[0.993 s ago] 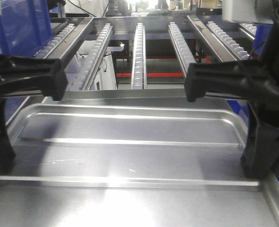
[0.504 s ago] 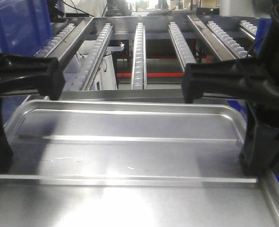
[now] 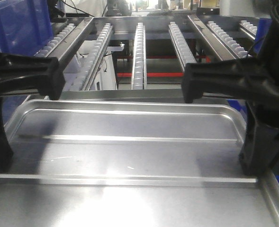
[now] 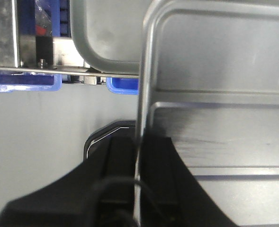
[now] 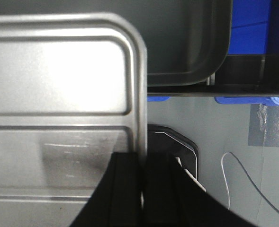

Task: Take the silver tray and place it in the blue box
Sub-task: 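Lift the silver tray with both grippers and pull it toward the robot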

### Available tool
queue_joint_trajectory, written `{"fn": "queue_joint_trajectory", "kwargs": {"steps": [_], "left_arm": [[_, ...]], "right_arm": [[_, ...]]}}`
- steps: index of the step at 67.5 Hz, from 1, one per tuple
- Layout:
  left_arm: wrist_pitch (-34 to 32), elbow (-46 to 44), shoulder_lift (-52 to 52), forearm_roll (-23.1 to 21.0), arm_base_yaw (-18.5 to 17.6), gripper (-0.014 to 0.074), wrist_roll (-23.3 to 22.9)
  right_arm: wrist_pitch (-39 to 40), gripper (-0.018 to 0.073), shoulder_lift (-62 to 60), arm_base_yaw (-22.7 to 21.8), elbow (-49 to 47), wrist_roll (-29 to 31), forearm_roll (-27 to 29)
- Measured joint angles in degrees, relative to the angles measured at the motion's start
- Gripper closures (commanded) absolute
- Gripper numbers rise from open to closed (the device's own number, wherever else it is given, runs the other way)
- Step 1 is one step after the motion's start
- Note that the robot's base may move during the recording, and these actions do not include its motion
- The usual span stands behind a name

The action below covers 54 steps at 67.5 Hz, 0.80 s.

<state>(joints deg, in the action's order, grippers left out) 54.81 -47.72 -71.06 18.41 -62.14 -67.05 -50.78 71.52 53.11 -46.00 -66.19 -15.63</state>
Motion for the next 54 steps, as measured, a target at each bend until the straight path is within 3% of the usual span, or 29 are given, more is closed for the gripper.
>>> {"fn": "queue_joint_trajectory", "kwargs": {"steps": [54], "left_arm": [[0.0,0.0,0.0,0.2,0.0,0.0604,-0.1]], "right_arm": [[0.0,0.0505,0.0,0.0,0.0,-0.1,0.0]]}}
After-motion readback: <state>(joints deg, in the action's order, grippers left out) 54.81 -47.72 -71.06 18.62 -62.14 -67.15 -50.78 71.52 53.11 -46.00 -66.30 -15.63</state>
